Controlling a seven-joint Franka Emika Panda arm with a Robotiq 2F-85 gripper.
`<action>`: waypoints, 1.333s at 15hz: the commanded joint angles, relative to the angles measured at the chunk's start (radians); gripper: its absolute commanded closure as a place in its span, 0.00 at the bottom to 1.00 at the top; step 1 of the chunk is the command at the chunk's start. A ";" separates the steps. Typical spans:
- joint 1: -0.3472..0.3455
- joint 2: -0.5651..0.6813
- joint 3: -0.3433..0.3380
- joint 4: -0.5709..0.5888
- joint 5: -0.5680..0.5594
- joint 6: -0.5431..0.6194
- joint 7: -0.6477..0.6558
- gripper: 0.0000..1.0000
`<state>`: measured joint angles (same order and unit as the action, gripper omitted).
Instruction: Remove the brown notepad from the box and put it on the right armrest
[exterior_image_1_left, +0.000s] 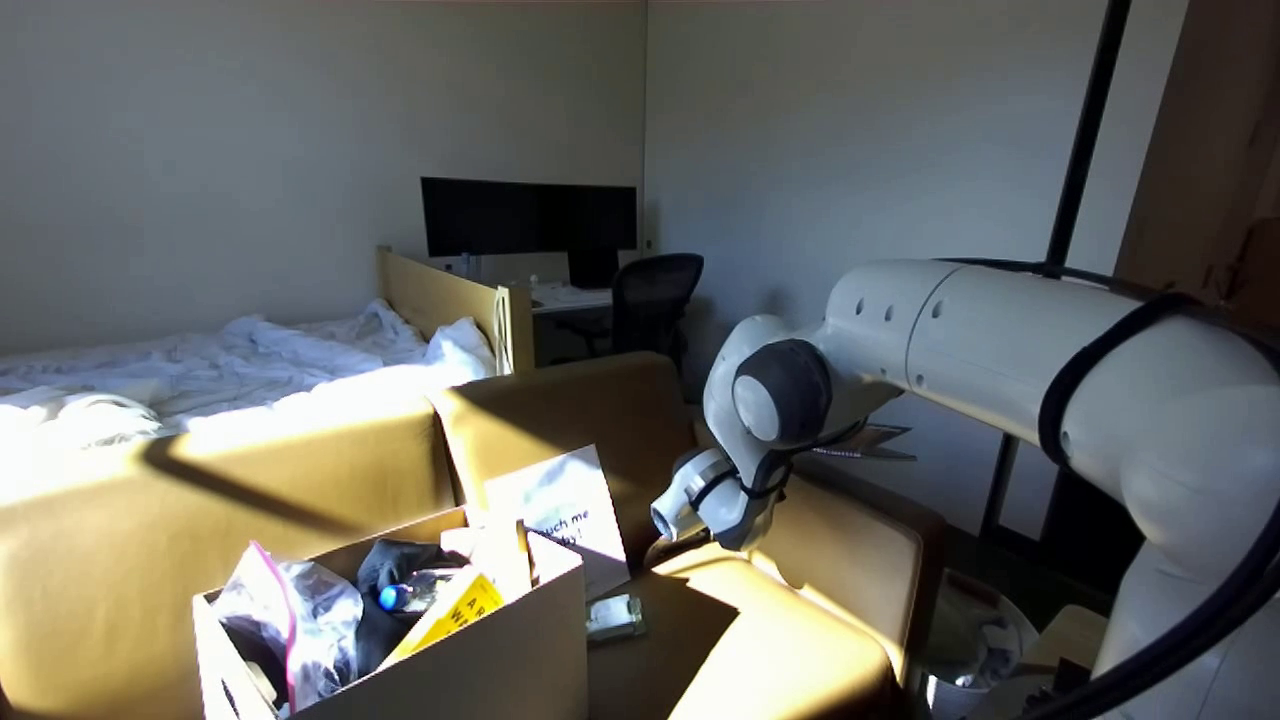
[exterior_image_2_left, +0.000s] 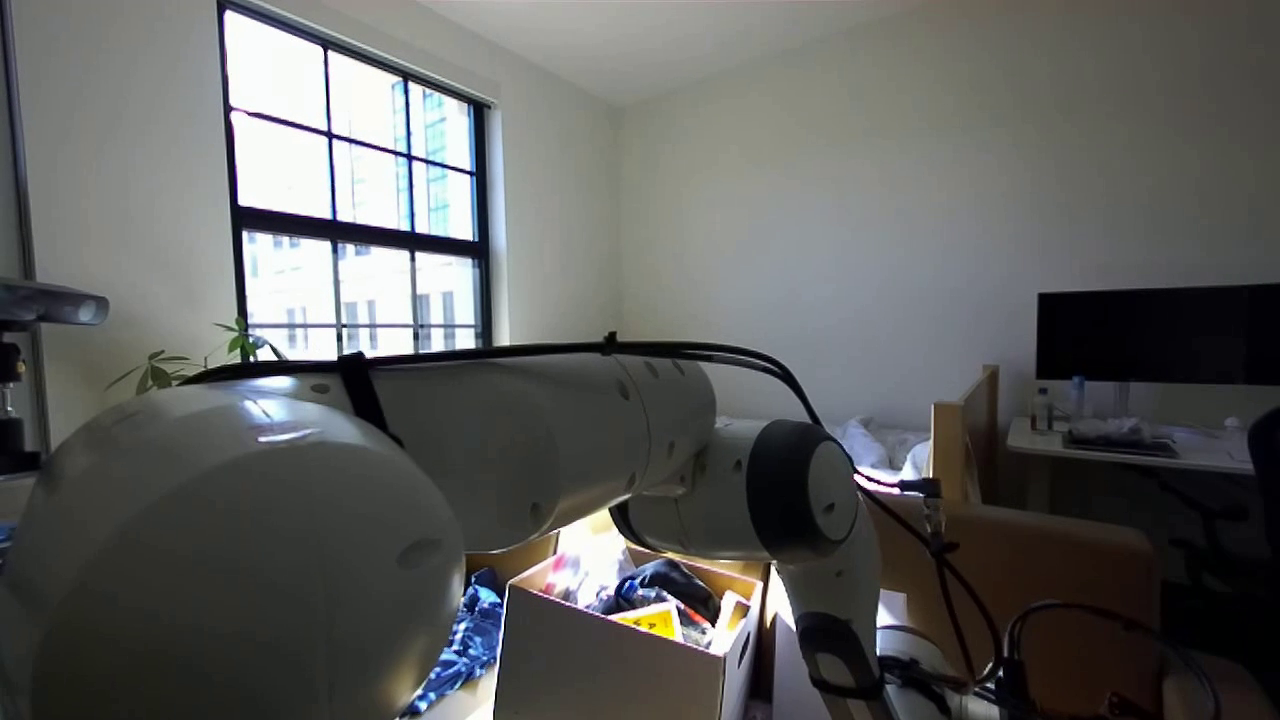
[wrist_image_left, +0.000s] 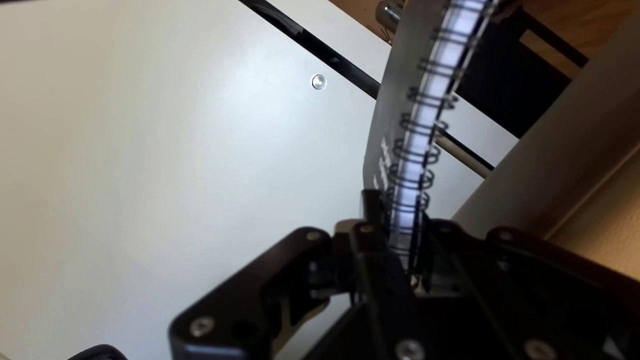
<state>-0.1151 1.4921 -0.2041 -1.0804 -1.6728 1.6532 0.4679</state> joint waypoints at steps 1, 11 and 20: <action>-0.031 0.000 0.009 0.058 0.003 0.059 -0.015 0.94; -0.038 -0.001 0.008 0.114 0.049 0.174 0.052 0.94; -0.018 0.001 0.008 0.098 0.051 0.164 0.027 0.62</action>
<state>-0.1347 1.4935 -0.1814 -0.9692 -1.6328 1.8213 0.5074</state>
